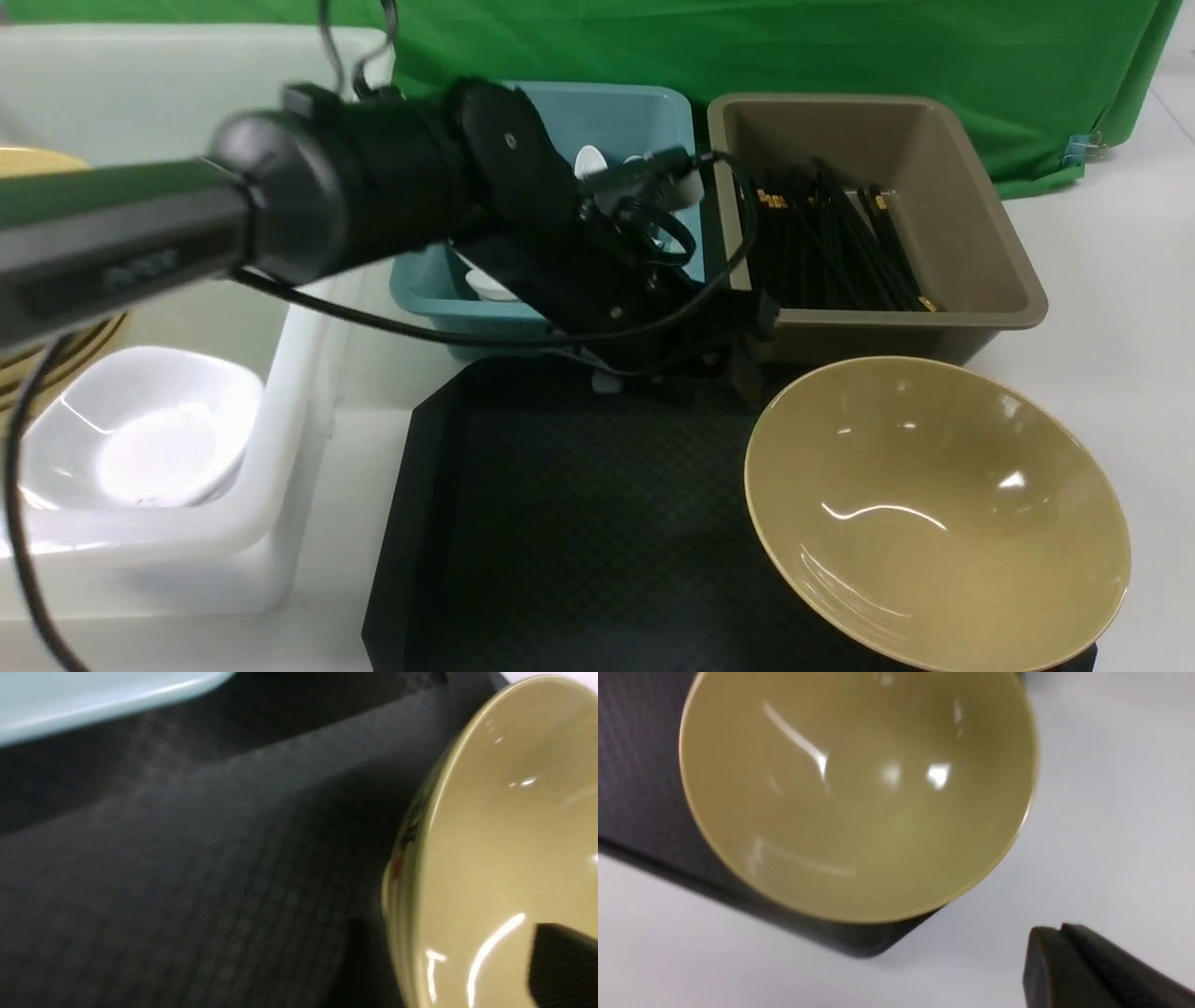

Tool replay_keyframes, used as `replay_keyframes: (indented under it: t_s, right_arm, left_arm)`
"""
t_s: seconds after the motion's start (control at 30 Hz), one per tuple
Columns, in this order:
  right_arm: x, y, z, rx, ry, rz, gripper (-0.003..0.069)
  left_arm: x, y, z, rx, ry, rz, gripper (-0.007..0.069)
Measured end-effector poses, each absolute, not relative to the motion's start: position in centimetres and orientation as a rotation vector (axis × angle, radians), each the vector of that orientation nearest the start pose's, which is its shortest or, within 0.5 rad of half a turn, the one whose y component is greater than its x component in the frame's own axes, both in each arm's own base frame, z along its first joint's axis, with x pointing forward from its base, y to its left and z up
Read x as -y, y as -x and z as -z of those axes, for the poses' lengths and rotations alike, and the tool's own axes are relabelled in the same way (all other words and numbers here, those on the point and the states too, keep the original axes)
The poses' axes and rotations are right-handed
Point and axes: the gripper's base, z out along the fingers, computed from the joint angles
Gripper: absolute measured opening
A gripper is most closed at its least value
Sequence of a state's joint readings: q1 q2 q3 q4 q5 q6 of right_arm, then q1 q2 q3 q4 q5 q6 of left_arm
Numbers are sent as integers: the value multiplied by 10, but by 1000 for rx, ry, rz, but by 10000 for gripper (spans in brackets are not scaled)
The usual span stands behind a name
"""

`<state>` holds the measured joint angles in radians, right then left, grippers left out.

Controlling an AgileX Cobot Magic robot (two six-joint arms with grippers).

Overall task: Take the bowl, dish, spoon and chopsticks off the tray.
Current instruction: Use the left arm to grab the yellow noodle bowl on the left, then use the left arm to put the noodle bowl into the large storage box on the left

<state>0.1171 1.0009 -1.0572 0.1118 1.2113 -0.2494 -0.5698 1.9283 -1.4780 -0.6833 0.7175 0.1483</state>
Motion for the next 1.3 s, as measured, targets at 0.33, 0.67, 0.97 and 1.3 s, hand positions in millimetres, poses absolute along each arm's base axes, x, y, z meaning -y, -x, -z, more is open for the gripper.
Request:
replay_keyframes:
  t_s: [0.33, 0.67, 0.97, 1.3]
  right_arm:
    - [-31, -166, -360, -2548, 447, -131, 6]
    - [-39, -166, -367, -2494, 488, -237, 6]
    - [-76, -190, -454, -2172, 660, -570, 6]
    - [-224, -236, -497, -1933, 1131, -686, 6]
  left_arm:
    - [303, -324, -191, -2633, -583, 915, 582]
    - [293, -331, -197, -2643, -559, 881, 20]
    - [158, -367, -374, -2358, -379, 876, 10]
    - [-68, -317, -437, -2253, 300, 484, 11]
